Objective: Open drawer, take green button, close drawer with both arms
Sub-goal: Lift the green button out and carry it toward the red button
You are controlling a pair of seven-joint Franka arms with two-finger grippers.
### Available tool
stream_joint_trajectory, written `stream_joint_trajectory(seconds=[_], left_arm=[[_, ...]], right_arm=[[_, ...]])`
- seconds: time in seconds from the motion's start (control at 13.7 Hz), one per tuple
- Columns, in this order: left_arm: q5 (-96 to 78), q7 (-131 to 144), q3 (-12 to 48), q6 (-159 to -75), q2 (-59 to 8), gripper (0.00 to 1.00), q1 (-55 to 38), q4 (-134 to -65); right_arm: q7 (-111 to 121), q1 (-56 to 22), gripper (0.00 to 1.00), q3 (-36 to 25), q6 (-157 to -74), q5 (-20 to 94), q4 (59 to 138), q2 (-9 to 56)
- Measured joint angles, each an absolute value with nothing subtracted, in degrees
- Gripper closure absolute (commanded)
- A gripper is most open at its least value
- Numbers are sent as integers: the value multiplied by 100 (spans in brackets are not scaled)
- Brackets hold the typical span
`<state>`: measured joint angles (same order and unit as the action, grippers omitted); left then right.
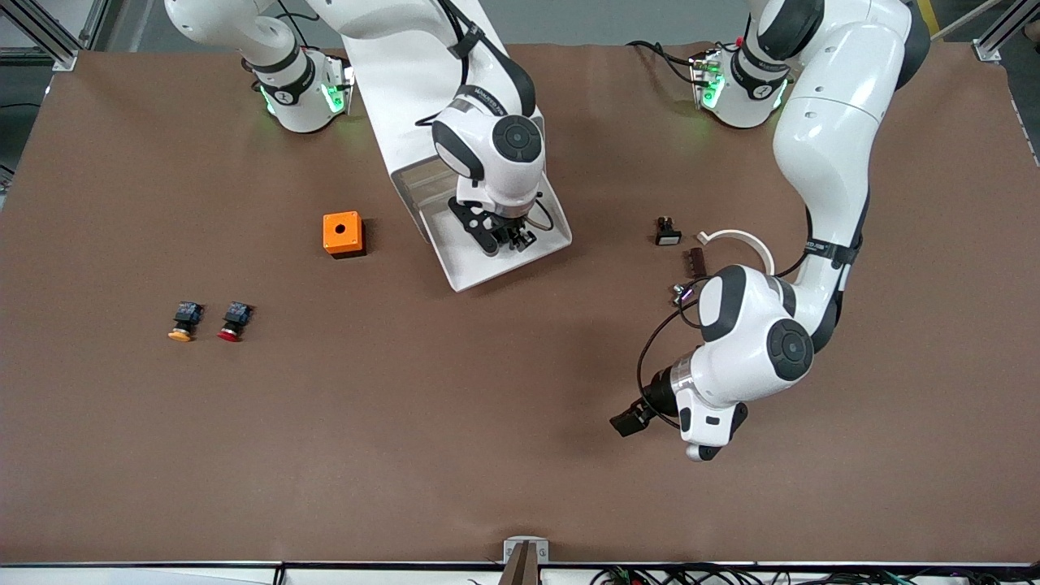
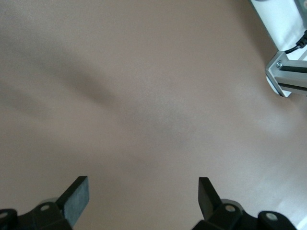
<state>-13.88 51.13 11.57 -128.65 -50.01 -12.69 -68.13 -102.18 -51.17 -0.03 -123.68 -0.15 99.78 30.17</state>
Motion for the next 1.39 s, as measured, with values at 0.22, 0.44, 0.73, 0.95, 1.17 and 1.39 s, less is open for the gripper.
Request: stream_joint_trajectory(seconds=[0.22, 0.44, 0.73, 0.95, 1.17, 1.39], left_arm=[[-1326, 5057, 1155, -12890, -5029, 0, -1269, -6826], [-1279, 5027, 1153, -12909, -5032, 0, -1267, -6826], [-1277, 4960, 1135, -12920, -5032, 0, -1239, -6825], [-1277, 4912, 1133, -12926, -5031, 0, -1230, -6822], [-1277, 4908, 1133, -12931, -5031, 0, -1230, -6817], [-1277, 4908, 1133, -12935, -5031, 0, -1230, -6812]], right_arm=[[-10215, -5116, 100, -14, -12360, 4, 9954, 3018], [-9974, -5029, 100, -64, -11985, 207, 9756, 3019], [-8489, -4344, 100, -141, -10120, 506, 8620, 2918], [-7113, -3715, 100, -184, -9724, 511, 8422, 2517], [-5819, -3074, 100, -204, -9753, 283, 8552, 2303], [-4635, -2569, 100, -213, -10921, -89, 9510, 2120]])
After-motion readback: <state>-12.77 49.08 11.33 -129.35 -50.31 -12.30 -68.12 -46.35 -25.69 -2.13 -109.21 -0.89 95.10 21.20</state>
